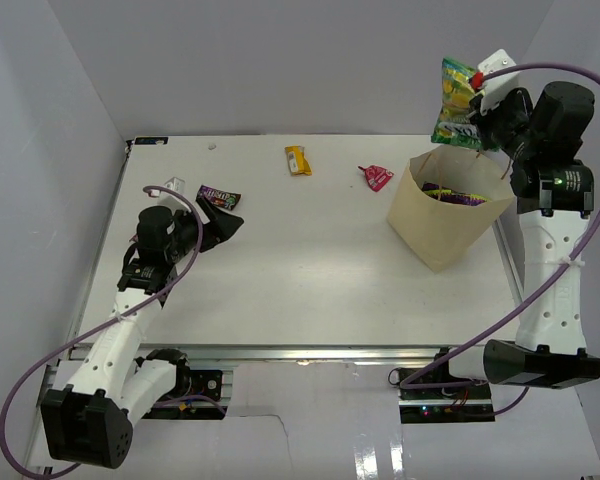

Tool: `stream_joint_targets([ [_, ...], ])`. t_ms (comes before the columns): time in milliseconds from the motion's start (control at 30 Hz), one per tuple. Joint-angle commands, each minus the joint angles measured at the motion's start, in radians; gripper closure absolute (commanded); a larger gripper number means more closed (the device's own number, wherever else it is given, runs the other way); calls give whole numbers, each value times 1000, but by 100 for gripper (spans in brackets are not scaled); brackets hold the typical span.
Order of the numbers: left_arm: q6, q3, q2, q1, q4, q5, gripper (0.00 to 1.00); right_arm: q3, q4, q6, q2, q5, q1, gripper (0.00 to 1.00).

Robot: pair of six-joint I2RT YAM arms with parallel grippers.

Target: Place the snacks into the paper bag

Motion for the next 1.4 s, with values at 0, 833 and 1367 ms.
stream_joint_targets([
  [0,18,-8,12,4,79,51,13,-74,-23,-98,-54,140,-22,92],
  [833,49,-44,-83,4,-6,50,12,-211,-304,-306,53,-30,-33,41],
  [1367,-137,81,78,32,-318,-359,5,-11,-154,-19,-24,-454,-34,2],
])
